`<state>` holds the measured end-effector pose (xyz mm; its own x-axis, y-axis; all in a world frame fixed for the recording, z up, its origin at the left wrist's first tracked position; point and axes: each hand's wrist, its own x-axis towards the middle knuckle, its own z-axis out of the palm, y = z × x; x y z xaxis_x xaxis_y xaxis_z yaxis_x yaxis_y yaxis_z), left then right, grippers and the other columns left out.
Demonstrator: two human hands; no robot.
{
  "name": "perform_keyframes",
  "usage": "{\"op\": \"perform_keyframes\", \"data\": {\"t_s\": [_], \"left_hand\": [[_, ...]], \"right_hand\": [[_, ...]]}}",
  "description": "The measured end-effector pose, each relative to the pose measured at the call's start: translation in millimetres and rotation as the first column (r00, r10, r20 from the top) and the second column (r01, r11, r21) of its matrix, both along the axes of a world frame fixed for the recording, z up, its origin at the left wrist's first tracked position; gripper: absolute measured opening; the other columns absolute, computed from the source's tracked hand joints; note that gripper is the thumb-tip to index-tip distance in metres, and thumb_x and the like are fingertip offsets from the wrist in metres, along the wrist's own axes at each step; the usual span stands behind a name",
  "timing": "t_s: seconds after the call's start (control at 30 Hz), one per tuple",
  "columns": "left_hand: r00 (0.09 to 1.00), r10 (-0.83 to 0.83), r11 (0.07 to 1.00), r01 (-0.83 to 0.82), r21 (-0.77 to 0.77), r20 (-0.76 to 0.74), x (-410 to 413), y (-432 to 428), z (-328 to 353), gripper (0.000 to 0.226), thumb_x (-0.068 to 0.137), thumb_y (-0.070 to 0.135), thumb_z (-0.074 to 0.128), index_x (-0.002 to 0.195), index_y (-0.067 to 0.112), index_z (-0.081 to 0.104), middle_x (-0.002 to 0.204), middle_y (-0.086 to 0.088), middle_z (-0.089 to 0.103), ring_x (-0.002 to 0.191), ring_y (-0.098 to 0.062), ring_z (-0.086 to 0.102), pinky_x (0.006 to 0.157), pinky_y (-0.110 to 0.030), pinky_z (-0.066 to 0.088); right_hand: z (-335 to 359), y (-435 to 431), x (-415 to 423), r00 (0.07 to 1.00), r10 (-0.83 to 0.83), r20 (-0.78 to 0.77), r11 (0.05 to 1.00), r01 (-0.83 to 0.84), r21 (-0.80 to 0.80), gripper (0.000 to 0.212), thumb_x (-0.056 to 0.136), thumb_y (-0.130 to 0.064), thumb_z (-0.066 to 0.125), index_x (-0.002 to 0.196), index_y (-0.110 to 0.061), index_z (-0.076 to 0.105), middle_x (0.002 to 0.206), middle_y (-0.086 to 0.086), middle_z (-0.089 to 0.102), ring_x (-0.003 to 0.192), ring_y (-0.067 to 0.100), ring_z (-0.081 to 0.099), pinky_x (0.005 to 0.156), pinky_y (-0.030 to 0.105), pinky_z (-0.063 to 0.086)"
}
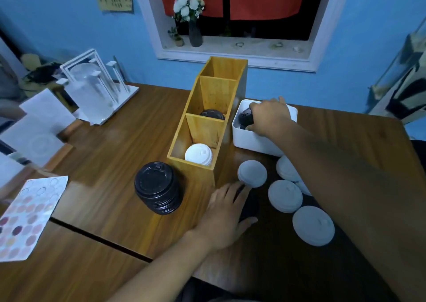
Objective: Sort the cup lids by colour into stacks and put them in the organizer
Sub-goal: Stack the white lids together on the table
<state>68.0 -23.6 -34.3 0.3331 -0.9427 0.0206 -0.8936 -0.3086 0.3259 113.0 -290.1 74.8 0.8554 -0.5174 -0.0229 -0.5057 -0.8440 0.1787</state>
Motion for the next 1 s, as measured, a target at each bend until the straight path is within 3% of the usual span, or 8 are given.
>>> {"op": "perform_keyframes", "data": {"t_s": [0.2, 0.33, 0.53, 0.7, 0.8, 1.0], "left_hand": [[1.000, 0.004, 0.999, -0.004, -0.042, -0.018, 1, 2, -3, 0.078, 0.099, 0.061, 0.047, 0.162, 0.023, 0.023, 0.164, -0.001, 0.024, 0.150, -0.023, 0.023, 0.123, -0.046, 0.023], [0.998, 0.019, 0.994, -0.024, -0.104, -0.057, -1, 4, -5, 0.078, 0.098, 0.061, 0.050, 0.161, 0.022, 0.025, 0.163, 0.000, 0.025, 0.149, -0.021, 0.024, 0.124, -0.044, 0.024], [0.968, 0.092, 0.968, -0.142, -0.205, -0.234, 3, 9, -4, 0.094, 0.087, 0.060, 0.071, 0.159, 0.022, 0.024, 0.158, 0.006, 0.034, 0.144, -0.008, 0.033, 0.120, -0.027, 0.029], [0.917, 0.118, 0.944, -0.222, -0.242, -0.380, 8, 13, -10, 0.104, 0.080, 0.054, 0.083, 0.159, 0.019, 0.025, 0.152, 0.004, 0.042, 0.142, -0.007, 0.038, 0.116, -0.018, 0.031], [0.906, 0.122, 0.946, -0.230, -0.228, -0.406, 9, 15, -10, 0.116, 0.076, 0.060, 0.083, 0.162, 0.019, 0.017, 0.155, 0.005, 0.037, 0.145, -0.006, 0.034, 0.116, -0.016, 0.026], [0.896, 0.072, 0.958, -0.185, -0.221, -0.438, 12, 19, -7, 0.112, 0.073, 0.060, 0.084, 0.160, 0.018, 0.026, 0.153, 0.009, 0.037, 0.143, -0.002, 0.035, 0.117, -0.025, 0.033]], "right_hand": [[-3, -6, -14, 0.976, 0.079, 0.203, 0.996, -0.086, 0.026, 0.048, 0.085, -0.057, 0.064, 0.123, -0.028, 0.061, 0.117, 0.006, 0.065, 0.117, 0.030, 0.055, 0.122, 0.052, 0.010], [9, 2, -39, 0.902, 0.128, 0.412, 0.982, -0.174, 0.077, 0.054, 0.083, -0.055, 0.069, 0.129, -0.027, 0.059, 0.126, 0.002, 0.064, 0.124, 0.026, 0.052, 0.122, 0.051, 0.003], [-5, 50, -110, 0.748, 0.152, 0.646, 0.939, -0.314, 0.143, 0.057, 0.080, -0.048, 0.077, 0.129, -0.021, 0.062, 0.136, 0.006, 0.060, 0.128, 0.025, 0.051, 0.121, 0.049, 0.018], [-63, 104, -166, 0.799, 0.008, 0.602, 0.867, -0.306, 0.394, 0.061, 0.082, -0.052, 0.073, 0.137, -0.030, 0.055, 0.149, -0.003, 0.048, 0.137, 0.020, 0.042, 0.117, 0.042, 0.032], [-86, 122, -177, 0.851, -0.072, 0.520, 0.790, -0.269, 0.551, 0.061, 0.083, -0.052, 0.073, 0.138, -0.036, 0.053, 0.154, -0.009, 0.042, 0.140, 0.016, 0.037, 0.115, 0.039, 0.032], [-88, 133, -173, 0.915, -0.045, 0.401, 0.724, -0.247, 0.644, 0.059, 0.085, -0.056, 0.068, 0.136, -0.039, 0.046, 0.159, -0.015, 0.030, 0.140, 0.008, 0.031, 0.112, 0.033, 0.034]]}}
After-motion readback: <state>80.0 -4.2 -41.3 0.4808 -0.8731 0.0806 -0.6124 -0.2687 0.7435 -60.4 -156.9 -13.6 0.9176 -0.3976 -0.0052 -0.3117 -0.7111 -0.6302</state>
